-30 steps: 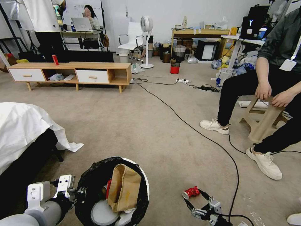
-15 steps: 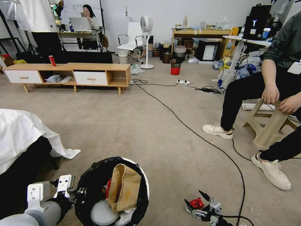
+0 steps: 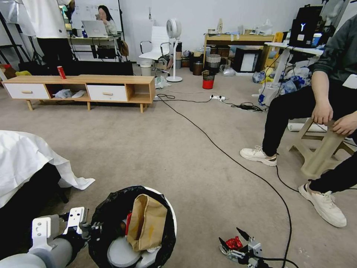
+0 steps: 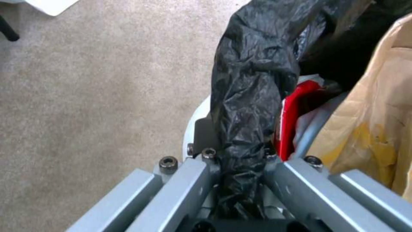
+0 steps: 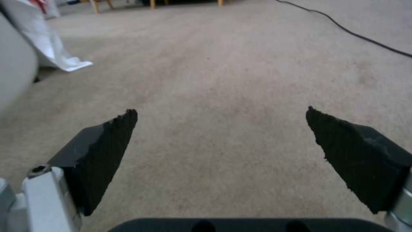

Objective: Pick up the trash bin and place the garbage on the floor into it.

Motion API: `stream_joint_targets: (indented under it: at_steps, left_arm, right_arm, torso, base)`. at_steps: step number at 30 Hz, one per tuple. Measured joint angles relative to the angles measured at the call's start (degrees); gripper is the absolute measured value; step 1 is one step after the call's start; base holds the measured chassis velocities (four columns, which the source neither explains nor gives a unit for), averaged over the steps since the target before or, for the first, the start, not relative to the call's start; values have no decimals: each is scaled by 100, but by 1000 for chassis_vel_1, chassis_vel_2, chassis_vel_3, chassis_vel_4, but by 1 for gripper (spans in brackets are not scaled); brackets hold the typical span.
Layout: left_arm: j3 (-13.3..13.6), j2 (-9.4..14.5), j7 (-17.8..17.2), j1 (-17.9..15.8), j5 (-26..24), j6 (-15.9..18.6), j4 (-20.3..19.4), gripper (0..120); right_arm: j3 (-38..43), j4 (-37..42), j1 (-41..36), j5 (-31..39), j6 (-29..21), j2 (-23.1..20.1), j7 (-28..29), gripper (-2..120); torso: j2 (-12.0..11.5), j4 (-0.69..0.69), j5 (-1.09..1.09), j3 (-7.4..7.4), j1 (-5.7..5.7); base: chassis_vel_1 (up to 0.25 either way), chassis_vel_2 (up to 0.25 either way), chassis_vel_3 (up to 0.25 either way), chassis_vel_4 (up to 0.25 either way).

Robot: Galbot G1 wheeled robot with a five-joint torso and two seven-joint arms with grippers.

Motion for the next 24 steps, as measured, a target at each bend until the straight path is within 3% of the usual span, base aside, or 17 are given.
stream_joint_targets:
  at_steps: [6,10,14,22,24]
  left_arm:
    - [-31,4,0,27,0,0,-4,1]
    - [-45,9,0,27,-2,0,-21,1]
    - [-45,11,-8,26,-4,0,-36,1]
    - [-44,18,-27,-5,-4,0,-56,1]
    - [-40,12,-33,-5,-2,0,-63,1]
  right_arm:
    - [-119,-28,128,-80,-144,30,422,100]
    - [-125,-109,272,33,-451,-63,485,100]
    - [-210,-296,500,17,-770,-219,914,100]
    - [-568,-749,865,158,-889,-308,1023,100]
    - [-669,-752,901,248,-1228,-369,1107,100]
  torso:
    - [0,1,0,0,0]
    - [0,0,0,0,0]
    - [0,0,-1,0,0]
    - [0,1,0,0,0]
    - [0,1,2,0,0]
  base:
    - [0,0,0,0]
    - [0,0,0,0]
    - [0,0,0,0]
    - [0,0,0,0]
    - [0,0,0,0]
